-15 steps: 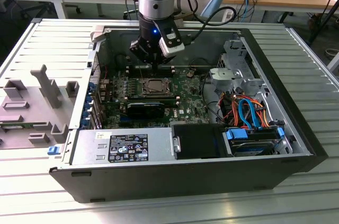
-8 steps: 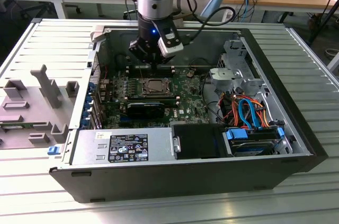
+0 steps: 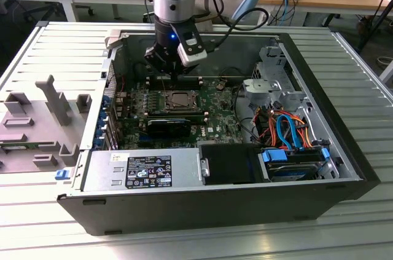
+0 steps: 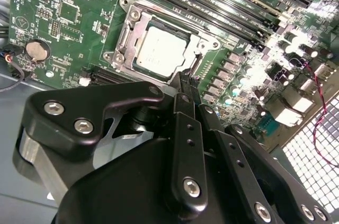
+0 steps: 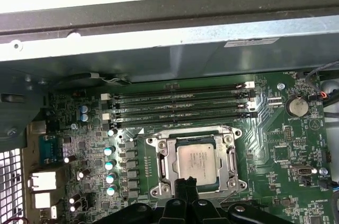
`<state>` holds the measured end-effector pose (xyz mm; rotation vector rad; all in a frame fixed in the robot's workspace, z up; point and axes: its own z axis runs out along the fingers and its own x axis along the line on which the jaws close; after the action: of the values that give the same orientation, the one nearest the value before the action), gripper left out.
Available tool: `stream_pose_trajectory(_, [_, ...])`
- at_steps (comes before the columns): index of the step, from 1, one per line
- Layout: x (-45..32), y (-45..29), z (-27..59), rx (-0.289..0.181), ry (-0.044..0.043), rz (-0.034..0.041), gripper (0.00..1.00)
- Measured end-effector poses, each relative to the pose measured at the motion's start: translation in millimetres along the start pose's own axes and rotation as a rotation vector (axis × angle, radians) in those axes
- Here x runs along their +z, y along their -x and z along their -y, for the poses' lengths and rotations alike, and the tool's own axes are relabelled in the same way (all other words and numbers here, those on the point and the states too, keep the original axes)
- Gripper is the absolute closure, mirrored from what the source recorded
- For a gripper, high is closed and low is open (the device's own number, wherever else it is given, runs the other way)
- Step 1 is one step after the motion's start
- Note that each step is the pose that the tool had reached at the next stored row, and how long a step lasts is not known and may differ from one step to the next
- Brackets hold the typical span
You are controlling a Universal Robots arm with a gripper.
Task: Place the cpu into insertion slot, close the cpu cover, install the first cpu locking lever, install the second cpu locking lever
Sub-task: 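Install the first cpu locking lever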
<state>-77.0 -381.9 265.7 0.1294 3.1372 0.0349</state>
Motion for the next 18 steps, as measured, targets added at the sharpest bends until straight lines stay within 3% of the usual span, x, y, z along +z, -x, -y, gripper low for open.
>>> stream_pose_trajectory(18, [0.0, -3.1, 0.3, 0.000, 0.0000, 0.0000, 0.89])
